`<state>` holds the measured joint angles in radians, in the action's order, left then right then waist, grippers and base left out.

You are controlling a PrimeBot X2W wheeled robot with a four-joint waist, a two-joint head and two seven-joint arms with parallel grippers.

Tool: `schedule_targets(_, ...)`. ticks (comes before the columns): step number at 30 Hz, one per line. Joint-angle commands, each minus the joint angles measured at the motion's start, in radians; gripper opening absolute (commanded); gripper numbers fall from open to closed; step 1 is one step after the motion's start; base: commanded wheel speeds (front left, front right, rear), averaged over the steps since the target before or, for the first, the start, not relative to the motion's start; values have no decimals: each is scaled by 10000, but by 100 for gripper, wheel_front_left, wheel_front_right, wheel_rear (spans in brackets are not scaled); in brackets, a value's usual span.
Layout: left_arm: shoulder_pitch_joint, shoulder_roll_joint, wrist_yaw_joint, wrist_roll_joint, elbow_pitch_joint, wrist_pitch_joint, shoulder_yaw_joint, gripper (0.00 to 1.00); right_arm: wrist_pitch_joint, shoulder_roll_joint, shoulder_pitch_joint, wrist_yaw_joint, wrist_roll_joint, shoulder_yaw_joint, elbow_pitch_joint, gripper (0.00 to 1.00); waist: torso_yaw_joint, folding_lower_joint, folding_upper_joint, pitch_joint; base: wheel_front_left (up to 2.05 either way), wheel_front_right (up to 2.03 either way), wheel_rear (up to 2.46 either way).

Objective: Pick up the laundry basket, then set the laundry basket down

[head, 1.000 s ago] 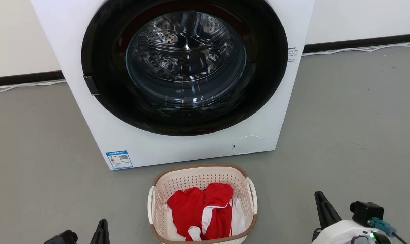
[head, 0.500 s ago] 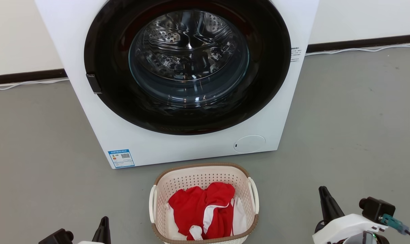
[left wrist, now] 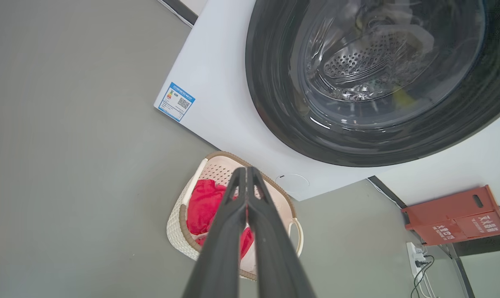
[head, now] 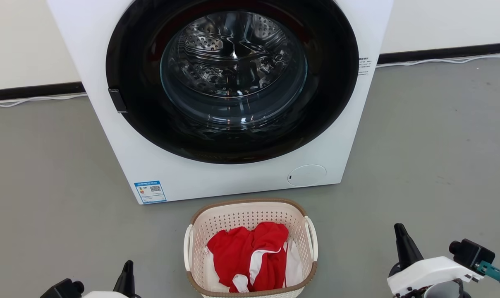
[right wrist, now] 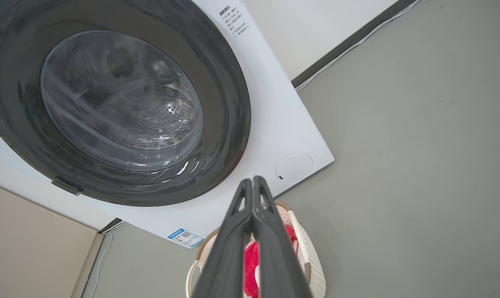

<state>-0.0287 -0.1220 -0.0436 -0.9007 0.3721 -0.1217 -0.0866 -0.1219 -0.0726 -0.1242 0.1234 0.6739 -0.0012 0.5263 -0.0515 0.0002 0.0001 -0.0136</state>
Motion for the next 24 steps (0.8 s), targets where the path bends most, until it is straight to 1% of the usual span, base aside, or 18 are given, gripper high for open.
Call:
schedule_targets(1,587,-39,102,-334,-322,105,247,0,107,-26,-206,27,393,-24,-401,0,13,-1,-1,4,0,0,0)
schedule_targets(24,807,174,563,-2229,-588,739,745,0,740,44,-102,40,2909,-337,-1080,0,154,-1,-1,50,0,0,0)
